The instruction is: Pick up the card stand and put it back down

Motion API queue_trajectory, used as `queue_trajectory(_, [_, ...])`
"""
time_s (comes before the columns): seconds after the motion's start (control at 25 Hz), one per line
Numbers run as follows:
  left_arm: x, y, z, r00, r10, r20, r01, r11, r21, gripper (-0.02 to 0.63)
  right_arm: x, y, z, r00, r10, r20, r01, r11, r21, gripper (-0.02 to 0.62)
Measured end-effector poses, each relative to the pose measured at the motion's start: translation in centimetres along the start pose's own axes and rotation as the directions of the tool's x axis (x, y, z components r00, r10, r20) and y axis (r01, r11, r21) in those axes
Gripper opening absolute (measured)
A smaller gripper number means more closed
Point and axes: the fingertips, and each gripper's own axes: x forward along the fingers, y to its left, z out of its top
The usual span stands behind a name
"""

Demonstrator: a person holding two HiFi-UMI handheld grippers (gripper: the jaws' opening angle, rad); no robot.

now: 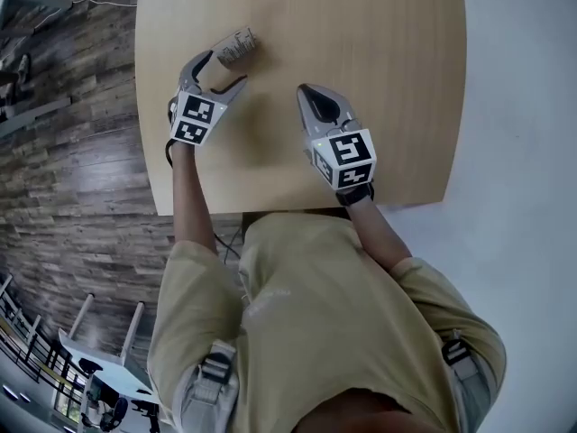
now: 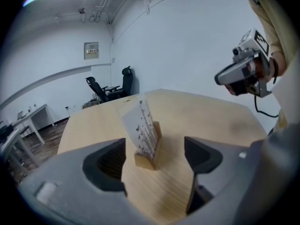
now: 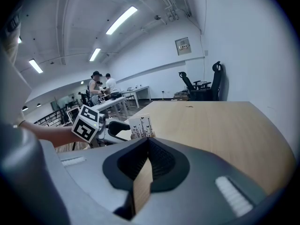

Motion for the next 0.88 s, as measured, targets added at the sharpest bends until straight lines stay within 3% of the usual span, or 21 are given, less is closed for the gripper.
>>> queue_trajectory(0.12, [-1.5,0.2,-0.3,0.995,0.096,-0.011,-0.096,0.994,-0.050,0.397,-1.8,-0.3,-0.1,1.000,0.002,0.015,-0.002,1.000,-0.001,0.003])
queue_trajectory(0.28, [-4.6,0.8,-0.4,0.973,0.229,-0.017,-0.229,0.962,-0.151,0.400,-3.8,-0.2,0.4,0.999,0.006,0.048,-0.006,1.000,-0.012,0.003])
queue_trajectory(0.44, [-7.9,-0.4,1.5,0.959,0.282,0.013,-0.273,0.940,-0.204,0.391,-5.9,0.1,2.0,0.996,0.019,0.091,-0.017,0.999,-0.030,0.003])
queue_trajectory(0.64, [-11.6,-3.1,6.0,0.940,0.330,0.088,-0.306,0.928,-0.213,0.288,-8.7,0.4,3.5,0.990,0.032,0.138,-0.025,0.998,-0.049,0.003])
queue_trajectory(0.72, [-13.0,-4.3,7.8,0.930,0.353,0.103,-0.323,0.918,-0.230,0.277,-9.9,0.5,3.9,0.987,0.036,0.155,-0.028,0.998,-0.054,0.003])
queue_trajectory(0.88, [-14.9,-6.8,11.1,0.900,0.401,0.170,-0.347,0.896,-0.279,0.178,-12.0,0.3,4.4,0.982,0.042,0.185,-0.030,0.997,-0.068,0.003])
